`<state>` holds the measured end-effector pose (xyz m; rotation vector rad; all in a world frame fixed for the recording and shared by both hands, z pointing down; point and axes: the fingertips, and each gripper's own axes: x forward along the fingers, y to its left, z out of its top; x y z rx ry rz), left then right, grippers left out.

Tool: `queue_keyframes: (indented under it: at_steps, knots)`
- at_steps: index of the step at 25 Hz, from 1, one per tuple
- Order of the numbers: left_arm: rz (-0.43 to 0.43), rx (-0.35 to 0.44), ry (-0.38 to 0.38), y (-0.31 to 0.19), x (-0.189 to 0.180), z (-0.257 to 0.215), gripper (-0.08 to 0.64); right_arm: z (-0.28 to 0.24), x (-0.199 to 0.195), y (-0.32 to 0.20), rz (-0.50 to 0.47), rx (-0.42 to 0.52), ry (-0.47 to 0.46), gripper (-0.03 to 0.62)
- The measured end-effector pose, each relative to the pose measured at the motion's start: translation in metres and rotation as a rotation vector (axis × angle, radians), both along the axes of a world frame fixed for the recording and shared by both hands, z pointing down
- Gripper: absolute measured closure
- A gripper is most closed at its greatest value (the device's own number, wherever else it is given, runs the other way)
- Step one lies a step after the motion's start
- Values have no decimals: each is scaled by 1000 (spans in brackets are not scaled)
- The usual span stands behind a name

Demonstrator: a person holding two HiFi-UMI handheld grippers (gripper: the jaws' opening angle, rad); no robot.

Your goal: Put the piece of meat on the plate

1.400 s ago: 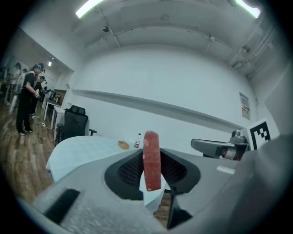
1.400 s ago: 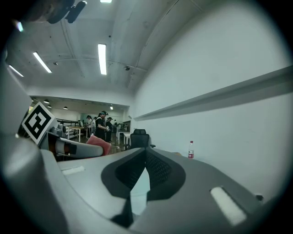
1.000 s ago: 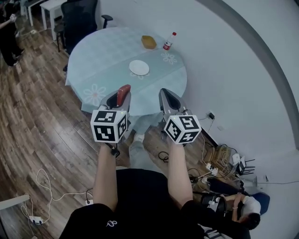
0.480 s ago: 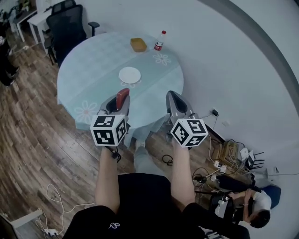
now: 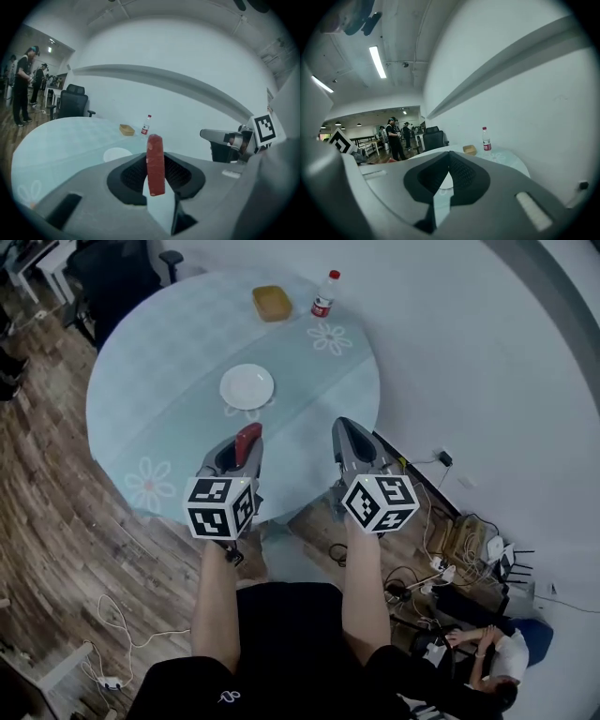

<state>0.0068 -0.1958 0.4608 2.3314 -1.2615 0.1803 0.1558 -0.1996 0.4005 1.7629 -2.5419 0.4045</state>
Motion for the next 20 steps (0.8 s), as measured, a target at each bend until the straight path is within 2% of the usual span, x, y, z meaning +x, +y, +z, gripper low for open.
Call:
queue_keyframes:
  at_steps: [6, 9, 11, 13, 16, 20]
  knots:
    - [-53, -134, -101, -74, 3, 41, 466, 31, 11, -100, -37, -40, -52, 581]
    - [-113, -171, -81, -98, 20, 54, 466, 37, 34, -152, -76, -55, -56, 581]
    - [-128, -186, -71, -111, 27, 57, 466, 42, 40, -179, -88, -70, -95, 581]
    - [-131, -196, -68, -123, 23, 55, 466, 47, 28, -195, -125, -86, -123, 581]
    - [-154, -211, -75, -136, 4, 53, 466, 53, -11, -209, -216, -104, -121, 581]
    - [-143, -261, -60, -146, -4, 64, 466, 53, -35, -227, -257, -111, -129, 581]
